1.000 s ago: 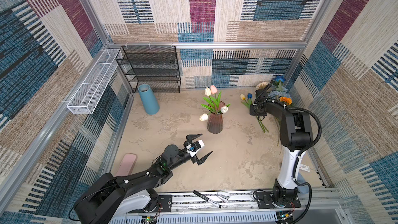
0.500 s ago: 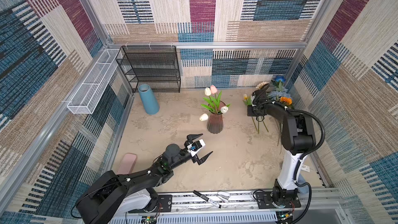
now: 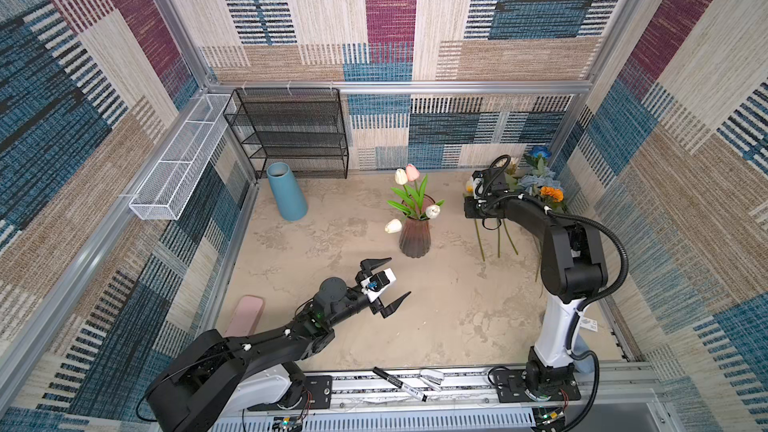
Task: Arrange the flowers into the vase
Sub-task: 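Grasp the yellow tulip stem with the right gripper, then lift the yellow tulip up with the right gripper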
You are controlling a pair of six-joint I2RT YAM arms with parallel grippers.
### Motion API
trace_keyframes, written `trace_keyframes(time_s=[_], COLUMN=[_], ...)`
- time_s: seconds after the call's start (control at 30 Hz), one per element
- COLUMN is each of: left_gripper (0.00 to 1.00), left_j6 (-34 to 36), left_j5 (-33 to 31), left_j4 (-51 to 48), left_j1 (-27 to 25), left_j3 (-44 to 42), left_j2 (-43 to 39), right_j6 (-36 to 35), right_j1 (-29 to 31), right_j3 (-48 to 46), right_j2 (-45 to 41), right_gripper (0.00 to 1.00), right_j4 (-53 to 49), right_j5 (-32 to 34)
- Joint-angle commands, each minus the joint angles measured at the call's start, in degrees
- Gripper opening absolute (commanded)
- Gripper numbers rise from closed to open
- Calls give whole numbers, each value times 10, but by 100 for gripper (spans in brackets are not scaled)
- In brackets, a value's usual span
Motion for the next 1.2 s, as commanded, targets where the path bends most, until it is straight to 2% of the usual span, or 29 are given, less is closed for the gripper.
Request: trace_keyframes(time_s=[0.0, 0.03, 0.17, 0.57, 0.6, 0.67, 0.77, 0.87, 1.0, 1.17], left_gripper=[100, 100, 100, 100, 100, 100, 100, 100, 100, 100], left_j6=[3, 2, 0, -2, -3, -5, -4, -8, -4, -3], left_j5=[-2, -1, 4, 6, 9, 9, 5, 11, 8, 4], left_j4=[8, 7, 7, 8, 9, 8, 13, 27, 11, -5], left_j1=[0, 0, 0, 0, 0, 0, 0, 0, 0, 0], left_j3=[1, 2, 4, 5, 4, 4, 4, 2, 3, 0], left_j2=[-6, -6, -2, -1, -2, -3, 3, 8, -2, -33], right_j6=[24, 24, 18, 12, 12, 11, 7, 2, 3, 26], right_j1=[1, 1, -2, -7, -7, -8, -8, -8, -8, -8], right_j3=[1, 3, 3, 35, 38, 40, 51, 63, 45, -27], right_j2=[-1, 5, 24, 100, 104, 111, 118, 119, 88, 2], right_gripper=[29, 34, 40, 41, 39, 29, 8, 1, 0, 0], right_j4=[4, -3, -16, -37, -40, -43, -49, -53, -20, 66], right_j5=[68, 80, 115, 85, 88, 92, 84, 72, 36, -52])
